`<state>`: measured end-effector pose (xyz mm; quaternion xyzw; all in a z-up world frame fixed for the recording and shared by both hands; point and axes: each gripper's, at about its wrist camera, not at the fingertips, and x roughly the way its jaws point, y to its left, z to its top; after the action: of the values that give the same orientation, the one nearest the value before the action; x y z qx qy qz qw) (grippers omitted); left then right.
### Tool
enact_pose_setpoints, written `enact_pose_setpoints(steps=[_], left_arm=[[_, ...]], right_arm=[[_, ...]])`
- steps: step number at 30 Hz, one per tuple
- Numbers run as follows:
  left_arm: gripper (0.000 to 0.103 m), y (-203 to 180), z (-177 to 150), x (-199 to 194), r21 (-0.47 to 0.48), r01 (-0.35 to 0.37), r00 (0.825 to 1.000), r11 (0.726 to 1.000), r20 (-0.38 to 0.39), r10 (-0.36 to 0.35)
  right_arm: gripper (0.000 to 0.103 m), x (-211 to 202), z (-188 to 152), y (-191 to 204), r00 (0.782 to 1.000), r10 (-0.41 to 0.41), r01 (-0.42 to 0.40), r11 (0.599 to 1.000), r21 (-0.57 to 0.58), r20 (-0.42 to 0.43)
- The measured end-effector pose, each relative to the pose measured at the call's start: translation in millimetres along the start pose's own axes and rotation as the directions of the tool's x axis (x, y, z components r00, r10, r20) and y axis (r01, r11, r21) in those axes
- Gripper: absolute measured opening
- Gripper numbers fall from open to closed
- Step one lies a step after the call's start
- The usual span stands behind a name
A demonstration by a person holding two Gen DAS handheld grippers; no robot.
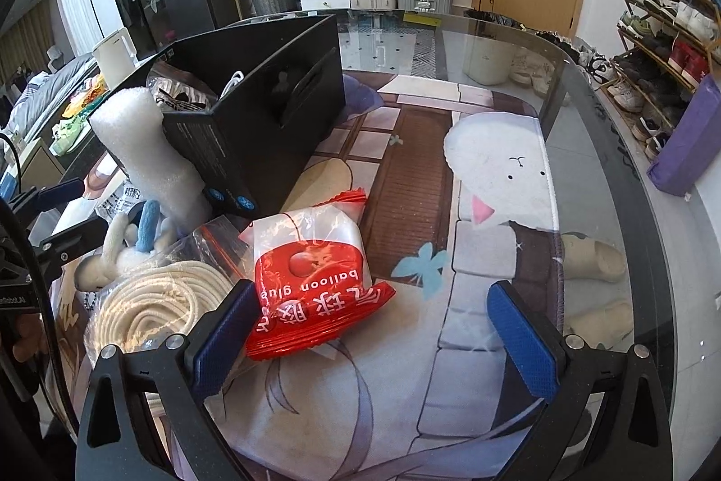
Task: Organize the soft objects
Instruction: 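Move the right tool to the red balloon glue bag while the left tool approaches the white medicine packet, then grasp the red balloon glue bag with the right tool while the left tool grasps the white medicine packet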
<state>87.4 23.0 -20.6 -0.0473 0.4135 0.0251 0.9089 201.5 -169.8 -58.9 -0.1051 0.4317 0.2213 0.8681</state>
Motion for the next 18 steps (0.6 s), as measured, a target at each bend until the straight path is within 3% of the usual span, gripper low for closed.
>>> enact_pose_setpoints(steps=[7,9,12,15,18], left_arm=[[0.103,-0.6,-0.3,0.1,0.003,0.007,1.000,1.000,-0.007,-0.007],[0.103,-0.7,-0.5,0.0,0.004,0.008,1.000,1.000,-0.009,-0.008],[0.103,-1.1,-0.8,-0.4,0.005,0.008,1.000,1.000,-0.010,-0.007],[0.103,-1.2,-0.8,-0.4,0.005,0.008,1.000,1.000,-0.010,-0.007],[0.103,-1.0,-1.0,-0.6,0.006,0.008,1.000,1.000,-0.010,-0.008]], right_arm=[[0.100,-0.7,-0.2,1.1,1.000,-0.006,0.006,1.000,-0.009,0.002],[0.083,-5.1,0.1,2.9,1.000,0.004,-0.004,1.000,-0.022,0.019],[0.068,-7.8,0.7,5.7,0.999,0.025,-0.024,0.999,-0.033,0.029],[0.058,-9.9,0.7,8.7,0.999,0.037,-0.035,0.999,-0.041,0.037],[0.057,-10.1,0.8,10.3,0.998,0.039,-0.036,0.998,-0.051,0.044]])
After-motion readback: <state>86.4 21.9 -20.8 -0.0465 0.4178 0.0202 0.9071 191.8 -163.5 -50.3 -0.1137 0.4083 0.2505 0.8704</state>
